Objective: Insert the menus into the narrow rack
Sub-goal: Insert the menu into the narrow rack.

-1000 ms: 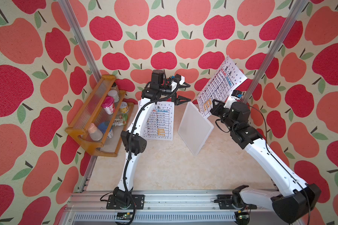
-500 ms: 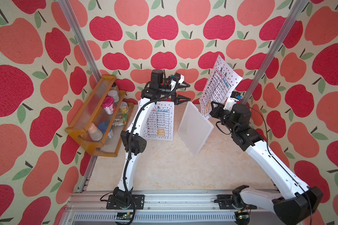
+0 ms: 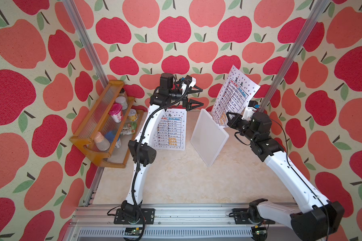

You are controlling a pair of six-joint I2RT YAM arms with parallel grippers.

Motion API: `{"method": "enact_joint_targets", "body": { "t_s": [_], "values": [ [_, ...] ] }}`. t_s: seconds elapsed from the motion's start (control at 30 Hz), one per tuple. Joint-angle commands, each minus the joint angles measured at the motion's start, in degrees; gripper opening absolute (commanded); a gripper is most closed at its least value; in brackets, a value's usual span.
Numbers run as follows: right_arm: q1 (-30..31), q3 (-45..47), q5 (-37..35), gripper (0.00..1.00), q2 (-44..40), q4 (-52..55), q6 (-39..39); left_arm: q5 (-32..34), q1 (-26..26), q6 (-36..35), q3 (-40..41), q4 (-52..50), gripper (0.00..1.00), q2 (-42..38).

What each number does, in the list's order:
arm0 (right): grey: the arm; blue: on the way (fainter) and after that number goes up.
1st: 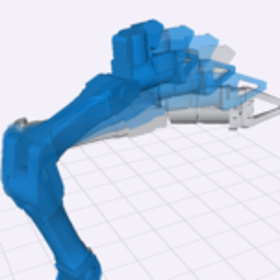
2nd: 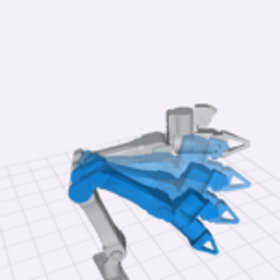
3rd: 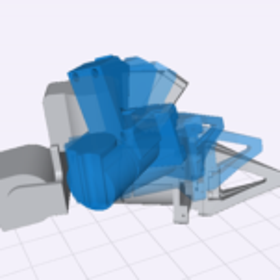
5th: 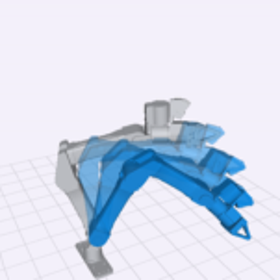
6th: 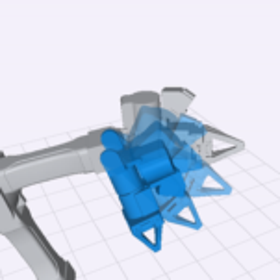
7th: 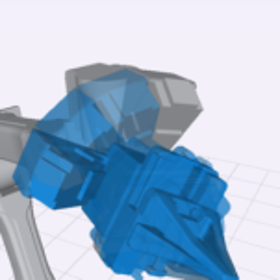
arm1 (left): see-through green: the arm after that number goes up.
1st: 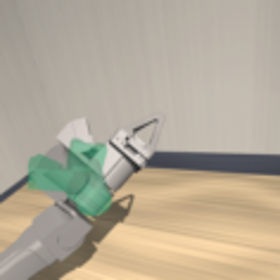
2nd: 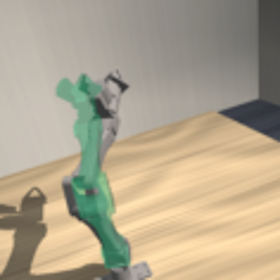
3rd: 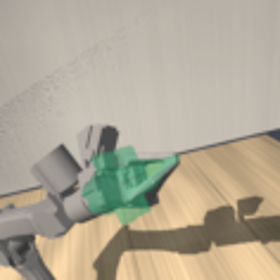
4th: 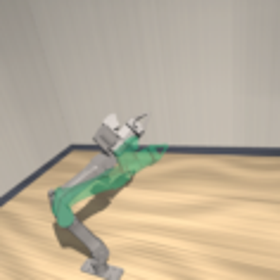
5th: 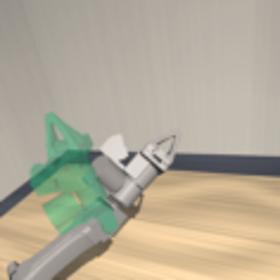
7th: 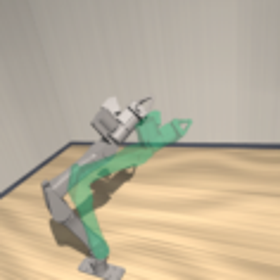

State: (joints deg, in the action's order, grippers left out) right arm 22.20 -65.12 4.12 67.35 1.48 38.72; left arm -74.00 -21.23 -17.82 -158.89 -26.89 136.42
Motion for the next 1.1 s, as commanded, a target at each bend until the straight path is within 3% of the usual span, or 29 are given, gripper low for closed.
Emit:
{"method": "enact_joint_targets", "body": {
  "t_s": [0.0,1.07],
  "values": [
    [-0.53,-0.02,4.74,0.00,-0.05,-2.24,1.85,-1.66,0.25,6.01,0.01,5.78,0.99,-0.35],
    [-3.83,-3.45,15.64,0.00,2.32,-7.01,9.19,-0.65,0.00,5.33,-0.12,3.52,0.99,2.36]
  ]
}}
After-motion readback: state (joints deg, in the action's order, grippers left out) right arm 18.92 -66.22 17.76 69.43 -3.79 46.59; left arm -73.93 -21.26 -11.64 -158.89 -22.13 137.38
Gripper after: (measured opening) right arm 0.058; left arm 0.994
